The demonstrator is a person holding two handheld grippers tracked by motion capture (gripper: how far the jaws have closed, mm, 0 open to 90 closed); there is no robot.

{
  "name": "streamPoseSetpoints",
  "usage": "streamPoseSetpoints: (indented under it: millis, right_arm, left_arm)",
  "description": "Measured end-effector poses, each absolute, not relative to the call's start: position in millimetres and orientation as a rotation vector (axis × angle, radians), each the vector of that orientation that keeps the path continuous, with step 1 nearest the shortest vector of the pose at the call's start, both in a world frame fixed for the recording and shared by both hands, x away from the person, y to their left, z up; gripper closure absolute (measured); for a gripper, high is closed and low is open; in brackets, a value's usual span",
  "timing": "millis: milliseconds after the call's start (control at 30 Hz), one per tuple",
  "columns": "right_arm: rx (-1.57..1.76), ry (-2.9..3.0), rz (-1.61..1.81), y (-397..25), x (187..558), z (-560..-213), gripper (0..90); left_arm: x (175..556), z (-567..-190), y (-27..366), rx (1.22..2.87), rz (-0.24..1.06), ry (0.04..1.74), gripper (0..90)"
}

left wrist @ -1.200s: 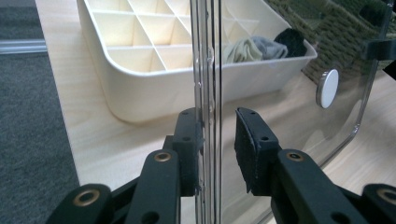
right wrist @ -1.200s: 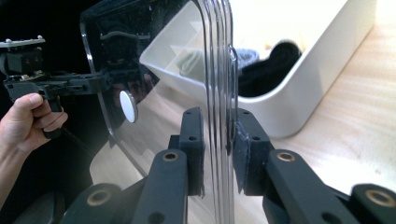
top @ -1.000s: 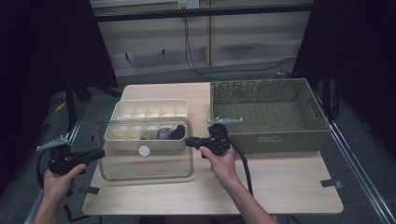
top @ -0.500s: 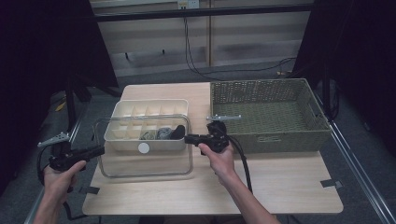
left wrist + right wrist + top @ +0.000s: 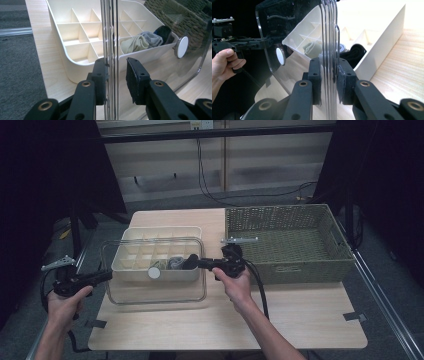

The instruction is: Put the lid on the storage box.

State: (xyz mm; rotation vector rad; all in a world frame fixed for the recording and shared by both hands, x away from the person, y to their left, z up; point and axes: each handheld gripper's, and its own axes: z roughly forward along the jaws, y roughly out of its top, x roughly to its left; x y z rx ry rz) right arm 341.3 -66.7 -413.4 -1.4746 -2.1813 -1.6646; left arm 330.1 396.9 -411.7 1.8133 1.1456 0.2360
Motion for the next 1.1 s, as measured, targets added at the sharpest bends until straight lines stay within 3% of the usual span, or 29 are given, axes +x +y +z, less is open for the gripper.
streamPoseSetpoints:
  millis: [1100]
  right_arm:
    - [-1.486, -2.207, -1.685, -64, 369, -391, 76.1]
  left_arm:
    - [360, -390, 394, 1.861, 0.284, 1.136, 69.6]
